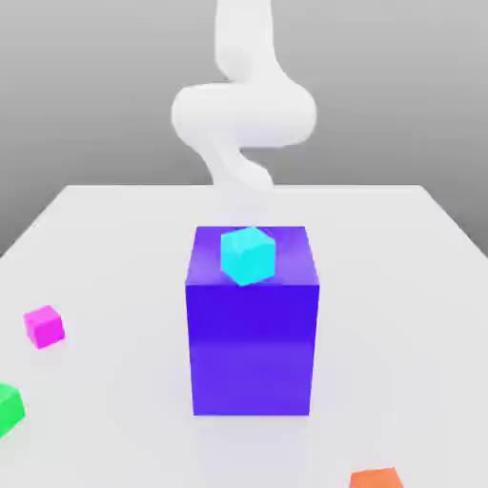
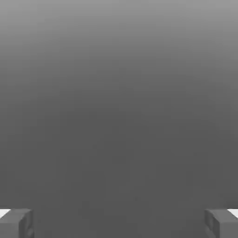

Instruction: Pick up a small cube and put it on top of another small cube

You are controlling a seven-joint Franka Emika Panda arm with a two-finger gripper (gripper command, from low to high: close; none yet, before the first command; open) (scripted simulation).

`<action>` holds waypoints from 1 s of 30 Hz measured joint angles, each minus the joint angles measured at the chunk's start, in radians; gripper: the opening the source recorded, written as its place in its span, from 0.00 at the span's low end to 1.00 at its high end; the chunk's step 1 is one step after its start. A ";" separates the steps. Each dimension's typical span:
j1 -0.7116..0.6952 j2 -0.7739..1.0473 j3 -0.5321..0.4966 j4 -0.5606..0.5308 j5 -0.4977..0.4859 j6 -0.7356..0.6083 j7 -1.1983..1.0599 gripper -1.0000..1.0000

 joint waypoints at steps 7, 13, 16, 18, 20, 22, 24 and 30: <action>-0.228 0.201 -0.003 -0.095 -0.033 0.117 0.325 0.50; -0.401 0.369 -0.028 -0.174 -0.062 0.214 0.597 0.50; -0.478 0.452 -0.051 -0.214 -0.073 0.263 0.731 0.50; -0.526 0.508 -0.070 -0.240 -0.077 0.296 0.818 0.50; -0.562 0.564 -0.100 -0.267 -0.078 0.328 0.902 0.50; -0.601 0.619 -0.126 -0.293 -0.070 0.361 0.981 0.50; -0.654 0.675 -0.156 -0.320 -0.052 0.395 1.052 0.50; -0.754 0.851 -0.181 -0.383 0.084 0.504 1.172 0.50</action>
